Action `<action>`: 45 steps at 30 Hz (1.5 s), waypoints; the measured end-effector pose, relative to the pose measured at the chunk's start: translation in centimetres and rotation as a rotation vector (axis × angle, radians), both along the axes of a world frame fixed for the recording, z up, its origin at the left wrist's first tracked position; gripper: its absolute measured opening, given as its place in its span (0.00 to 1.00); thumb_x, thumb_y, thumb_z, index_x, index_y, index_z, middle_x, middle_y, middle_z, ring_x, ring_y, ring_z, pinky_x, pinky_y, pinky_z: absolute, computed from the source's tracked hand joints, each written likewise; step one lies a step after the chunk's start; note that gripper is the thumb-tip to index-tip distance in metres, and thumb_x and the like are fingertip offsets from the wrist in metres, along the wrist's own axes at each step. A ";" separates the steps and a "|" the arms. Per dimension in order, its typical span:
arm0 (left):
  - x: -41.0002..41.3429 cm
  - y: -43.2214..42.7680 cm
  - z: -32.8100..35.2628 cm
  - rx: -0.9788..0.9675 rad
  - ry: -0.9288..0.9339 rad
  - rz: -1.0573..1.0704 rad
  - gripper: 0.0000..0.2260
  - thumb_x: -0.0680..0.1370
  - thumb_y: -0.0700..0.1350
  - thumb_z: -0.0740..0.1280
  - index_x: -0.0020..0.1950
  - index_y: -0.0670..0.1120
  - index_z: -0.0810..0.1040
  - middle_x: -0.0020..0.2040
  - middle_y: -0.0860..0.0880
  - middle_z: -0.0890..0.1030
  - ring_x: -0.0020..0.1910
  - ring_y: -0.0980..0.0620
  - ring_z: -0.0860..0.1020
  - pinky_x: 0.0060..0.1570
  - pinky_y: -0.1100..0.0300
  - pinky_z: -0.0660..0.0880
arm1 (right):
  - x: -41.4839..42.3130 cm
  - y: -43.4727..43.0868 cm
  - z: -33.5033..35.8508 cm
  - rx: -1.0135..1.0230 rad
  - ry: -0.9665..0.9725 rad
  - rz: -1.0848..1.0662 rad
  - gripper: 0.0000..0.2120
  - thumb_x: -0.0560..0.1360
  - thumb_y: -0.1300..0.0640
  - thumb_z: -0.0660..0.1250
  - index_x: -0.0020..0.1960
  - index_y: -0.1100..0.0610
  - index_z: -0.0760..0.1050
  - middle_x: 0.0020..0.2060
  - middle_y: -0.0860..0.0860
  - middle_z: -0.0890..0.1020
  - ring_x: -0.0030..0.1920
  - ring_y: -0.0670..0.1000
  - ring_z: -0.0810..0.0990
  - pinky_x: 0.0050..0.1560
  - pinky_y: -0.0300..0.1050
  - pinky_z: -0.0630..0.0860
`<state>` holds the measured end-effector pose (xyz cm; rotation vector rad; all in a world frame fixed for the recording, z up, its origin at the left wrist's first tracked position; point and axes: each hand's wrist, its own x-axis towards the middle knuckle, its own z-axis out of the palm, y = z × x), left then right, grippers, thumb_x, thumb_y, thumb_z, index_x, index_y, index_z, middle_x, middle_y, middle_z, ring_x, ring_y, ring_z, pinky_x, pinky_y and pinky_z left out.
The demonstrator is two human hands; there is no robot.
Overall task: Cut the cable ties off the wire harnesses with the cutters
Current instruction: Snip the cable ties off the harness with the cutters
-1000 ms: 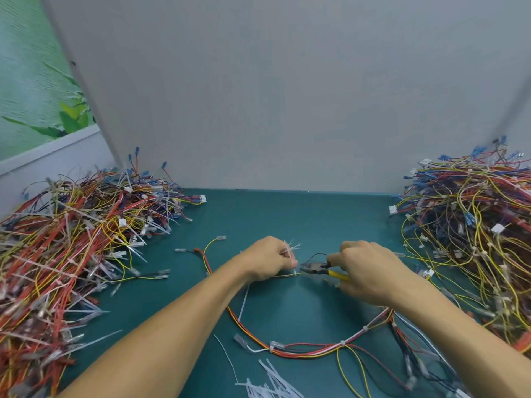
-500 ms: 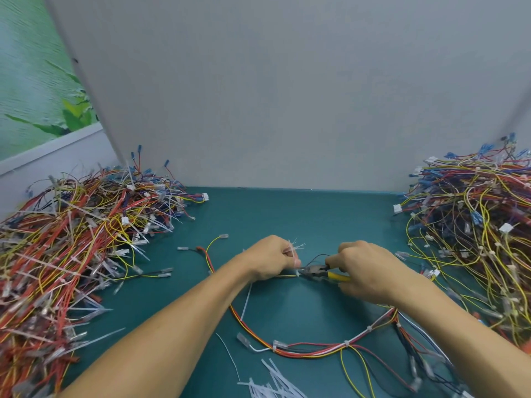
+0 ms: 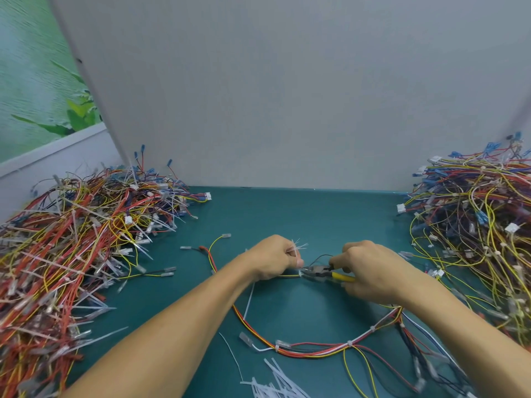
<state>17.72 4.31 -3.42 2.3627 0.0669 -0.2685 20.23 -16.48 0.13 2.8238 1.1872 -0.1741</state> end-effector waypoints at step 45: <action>-2.3 -0.2 1.9 0.169 -0.160 0.017 0.07 0.80 0.45 0.61 0.42 0.49 0.73 0.38 0.53 0.73 0.42 0.50 0.71 0.39 0.59 0.63 | -0.7 -0.6 -1.8 0.108 -0.103 0.015 0.09 0.74 0.55 0.60 0.53 0.52 0.73 0.50 0.49 0.78 0.52 0.56 0.76 0.44 0.46 0.70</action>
